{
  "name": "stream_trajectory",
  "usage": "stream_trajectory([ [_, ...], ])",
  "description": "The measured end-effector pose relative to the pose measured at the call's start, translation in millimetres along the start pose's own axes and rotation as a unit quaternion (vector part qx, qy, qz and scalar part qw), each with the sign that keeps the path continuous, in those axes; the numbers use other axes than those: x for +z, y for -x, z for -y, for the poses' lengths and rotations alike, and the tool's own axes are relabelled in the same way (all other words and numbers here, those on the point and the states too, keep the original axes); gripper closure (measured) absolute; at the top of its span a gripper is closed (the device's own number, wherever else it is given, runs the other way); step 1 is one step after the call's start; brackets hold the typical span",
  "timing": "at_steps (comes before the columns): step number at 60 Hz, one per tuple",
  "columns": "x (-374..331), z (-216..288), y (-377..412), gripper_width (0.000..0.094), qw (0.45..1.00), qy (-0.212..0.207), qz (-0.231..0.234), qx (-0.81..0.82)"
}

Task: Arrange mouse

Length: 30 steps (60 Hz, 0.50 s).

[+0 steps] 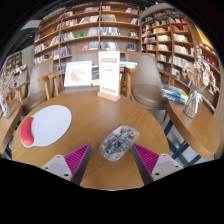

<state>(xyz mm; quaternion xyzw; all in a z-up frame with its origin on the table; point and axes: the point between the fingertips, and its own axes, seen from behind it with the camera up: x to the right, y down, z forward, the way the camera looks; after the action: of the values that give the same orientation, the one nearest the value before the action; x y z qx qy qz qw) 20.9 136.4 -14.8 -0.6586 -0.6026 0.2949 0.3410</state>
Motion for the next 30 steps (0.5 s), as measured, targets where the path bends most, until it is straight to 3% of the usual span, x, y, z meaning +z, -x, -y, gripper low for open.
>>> stream_trajectory([
  [18,41,28,4,0.0098,1.0,0.011,0.008,0.003],
  [30,50,35,4,0.0156,1.0,0.008,0.011,0.0],
])
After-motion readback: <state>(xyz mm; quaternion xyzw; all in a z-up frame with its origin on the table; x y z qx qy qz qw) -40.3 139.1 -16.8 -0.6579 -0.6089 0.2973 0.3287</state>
